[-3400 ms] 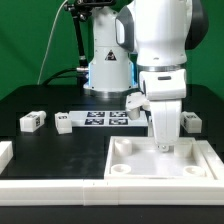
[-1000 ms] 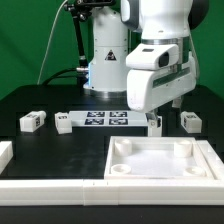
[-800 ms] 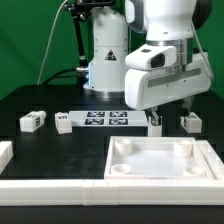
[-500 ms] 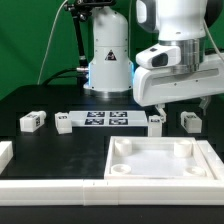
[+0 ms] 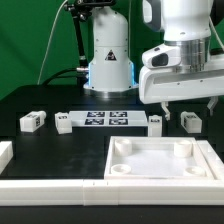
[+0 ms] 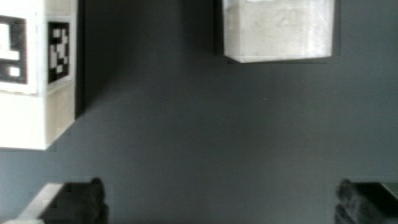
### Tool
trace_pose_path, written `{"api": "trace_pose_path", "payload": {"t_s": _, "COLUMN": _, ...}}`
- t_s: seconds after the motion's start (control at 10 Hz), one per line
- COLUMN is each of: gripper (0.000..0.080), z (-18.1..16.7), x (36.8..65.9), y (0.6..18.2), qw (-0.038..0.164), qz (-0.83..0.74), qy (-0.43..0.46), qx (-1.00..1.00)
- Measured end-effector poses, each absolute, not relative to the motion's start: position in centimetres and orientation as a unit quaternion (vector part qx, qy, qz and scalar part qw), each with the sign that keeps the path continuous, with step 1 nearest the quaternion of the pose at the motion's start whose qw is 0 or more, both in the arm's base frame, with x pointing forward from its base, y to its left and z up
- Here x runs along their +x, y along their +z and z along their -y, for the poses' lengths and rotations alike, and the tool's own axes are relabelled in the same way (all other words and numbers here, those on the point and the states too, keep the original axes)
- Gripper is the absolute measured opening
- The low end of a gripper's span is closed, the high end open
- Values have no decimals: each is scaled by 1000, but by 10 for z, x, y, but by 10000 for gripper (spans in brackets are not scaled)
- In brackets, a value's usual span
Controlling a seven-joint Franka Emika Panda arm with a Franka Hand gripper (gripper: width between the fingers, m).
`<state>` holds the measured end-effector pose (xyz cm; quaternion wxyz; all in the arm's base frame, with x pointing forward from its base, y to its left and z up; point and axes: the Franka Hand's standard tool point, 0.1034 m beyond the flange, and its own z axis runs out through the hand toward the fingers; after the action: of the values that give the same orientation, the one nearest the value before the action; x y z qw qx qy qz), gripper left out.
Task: Assemble one leg
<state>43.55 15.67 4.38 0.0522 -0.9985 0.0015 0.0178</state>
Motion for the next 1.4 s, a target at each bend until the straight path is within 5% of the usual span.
{"api": "trace_pose_path", "payload": {"t_s": 0.9, "gripper": 649, "z": -170, "x": 392, "y": 21, "qw": 6, "qz": -1, "qy": 364, "qx": -931}}
{"api": "trace_pose_path", "payload": {"t_s": 1.4, "gripper": 649, "z": -182, "x": 392, "y": 17, "qw": 7, "qz": 12, "qy": 404, "qx": -915}}
